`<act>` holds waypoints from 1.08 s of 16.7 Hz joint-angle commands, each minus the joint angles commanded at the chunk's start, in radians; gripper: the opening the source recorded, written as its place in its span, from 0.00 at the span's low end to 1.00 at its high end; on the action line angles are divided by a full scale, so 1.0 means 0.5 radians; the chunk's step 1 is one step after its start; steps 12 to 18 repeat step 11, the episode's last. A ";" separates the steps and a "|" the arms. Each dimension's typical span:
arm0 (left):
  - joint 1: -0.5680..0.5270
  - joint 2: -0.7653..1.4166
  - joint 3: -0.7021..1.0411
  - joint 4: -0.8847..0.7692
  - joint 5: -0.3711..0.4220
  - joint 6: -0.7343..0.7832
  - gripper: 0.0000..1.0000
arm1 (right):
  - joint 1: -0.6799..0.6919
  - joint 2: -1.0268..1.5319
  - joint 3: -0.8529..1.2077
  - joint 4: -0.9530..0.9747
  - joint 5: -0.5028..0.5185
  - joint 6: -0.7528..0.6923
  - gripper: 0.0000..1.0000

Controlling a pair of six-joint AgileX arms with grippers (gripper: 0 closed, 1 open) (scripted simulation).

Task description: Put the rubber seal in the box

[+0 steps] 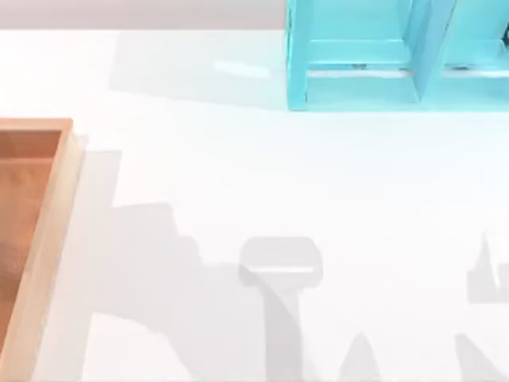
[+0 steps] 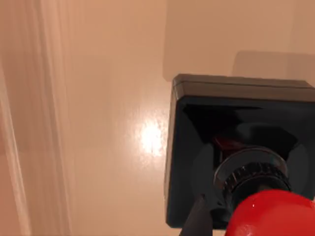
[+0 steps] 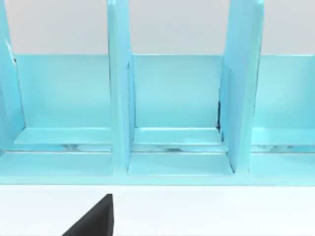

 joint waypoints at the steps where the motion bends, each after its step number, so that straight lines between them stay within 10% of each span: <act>1: 0.000 0.000 0.000 0.000 0.000 0.000 0.68 | 0.000 0.000 0.000 0.000 0.000 0.000 1.00; 6: 0.000 0.000 0.000 0.000 0.000 0.000 1.00 | 0.000 0.000 0.000 0.000 0.000 0.000 1.00; 18: 0.000 0.000 0.000 0.000 0.000 0.000 1.00 | 0.000 0.000 0.000 0.000 0.000 0.000 1.00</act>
